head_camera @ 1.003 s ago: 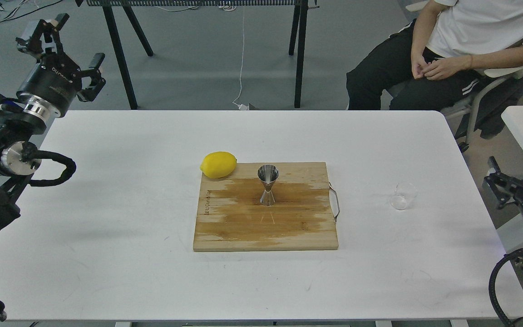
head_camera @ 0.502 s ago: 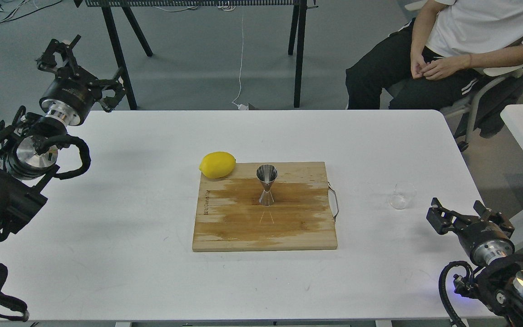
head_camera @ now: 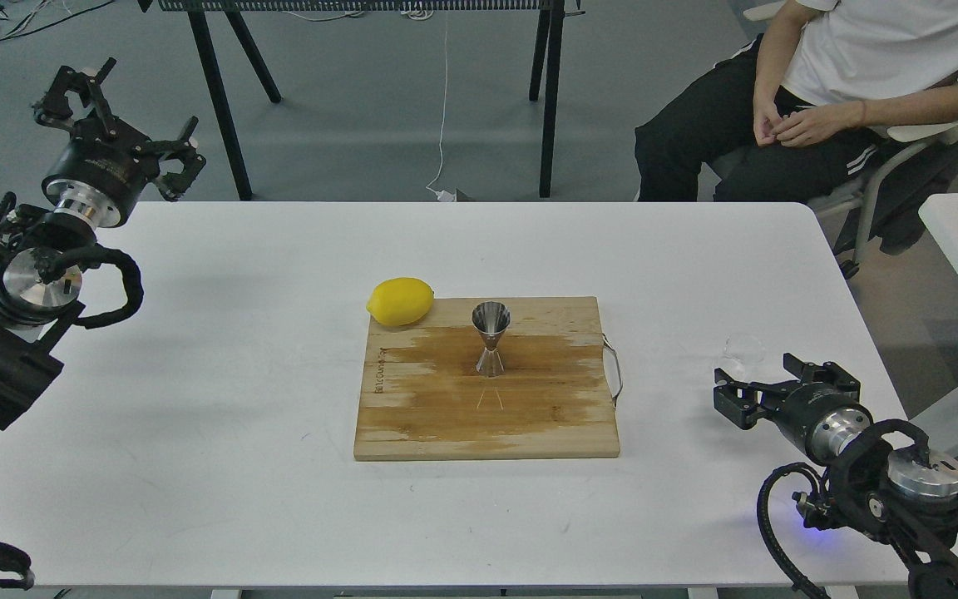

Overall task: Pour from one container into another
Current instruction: 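Reach the right gripper to the small clear glass and grasp it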

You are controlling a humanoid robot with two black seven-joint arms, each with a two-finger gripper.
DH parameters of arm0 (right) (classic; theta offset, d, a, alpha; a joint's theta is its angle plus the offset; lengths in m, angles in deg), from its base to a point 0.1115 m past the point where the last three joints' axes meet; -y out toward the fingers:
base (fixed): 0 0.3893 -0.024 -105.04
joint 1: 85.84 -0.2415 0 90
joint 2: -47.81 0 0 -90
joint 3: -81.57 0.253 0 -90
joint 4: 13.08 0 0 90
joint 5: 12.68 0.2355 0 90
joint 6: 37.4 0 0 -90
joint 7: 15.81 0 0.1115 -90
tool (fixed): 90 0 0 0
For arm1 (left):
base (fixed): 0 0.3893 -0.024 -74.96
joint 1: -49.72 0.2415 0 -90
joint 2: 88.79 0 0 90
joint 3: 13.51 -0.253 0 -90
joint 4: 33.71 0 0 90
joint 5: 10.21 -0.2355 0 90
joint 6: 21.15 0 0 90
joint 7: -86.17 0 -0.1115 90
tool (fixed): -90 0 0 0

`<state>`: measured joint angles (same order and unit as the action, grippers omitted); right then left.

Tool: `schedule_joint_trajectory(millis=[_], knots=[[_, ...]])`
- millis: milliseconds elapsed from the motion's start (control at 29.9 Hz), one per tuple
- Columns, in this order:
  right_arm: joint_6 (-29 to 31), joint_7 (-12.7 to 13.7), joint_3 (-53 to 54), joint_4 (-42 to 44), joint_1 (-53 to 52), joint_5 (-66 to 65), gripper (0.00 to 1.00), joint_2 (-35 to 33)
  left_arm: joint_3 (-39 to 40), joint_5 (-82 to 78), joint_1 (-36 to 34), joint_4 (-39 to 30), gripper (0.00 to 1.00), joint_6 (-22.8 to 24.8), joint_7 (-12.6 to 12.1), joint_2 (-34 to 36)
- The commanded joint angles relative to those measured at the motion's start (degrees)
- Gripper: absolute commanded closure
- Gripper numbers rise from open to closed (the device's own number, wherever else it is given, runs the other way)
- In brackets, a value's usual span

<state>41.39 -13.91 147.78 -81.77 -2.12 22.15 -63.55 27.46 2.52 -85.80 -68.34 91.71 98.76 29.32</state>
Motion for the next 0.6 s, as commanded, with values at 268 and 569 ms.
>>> schedule_joint_trajectory(millis=[268,569], knots=[[2.4,-0.5,-0.5,7.3,-1.9,-1.7,0.01,1.4,0.0,0.0,0.0,0.0,0.00,0.2,0.9,0.5],[1.8,1.1,-0.8,9.9,-4.9,-2.3,0.01,3.3,0.0,-0.1,0.0,-0.1,0.00,1.1,0.9,0.5]])
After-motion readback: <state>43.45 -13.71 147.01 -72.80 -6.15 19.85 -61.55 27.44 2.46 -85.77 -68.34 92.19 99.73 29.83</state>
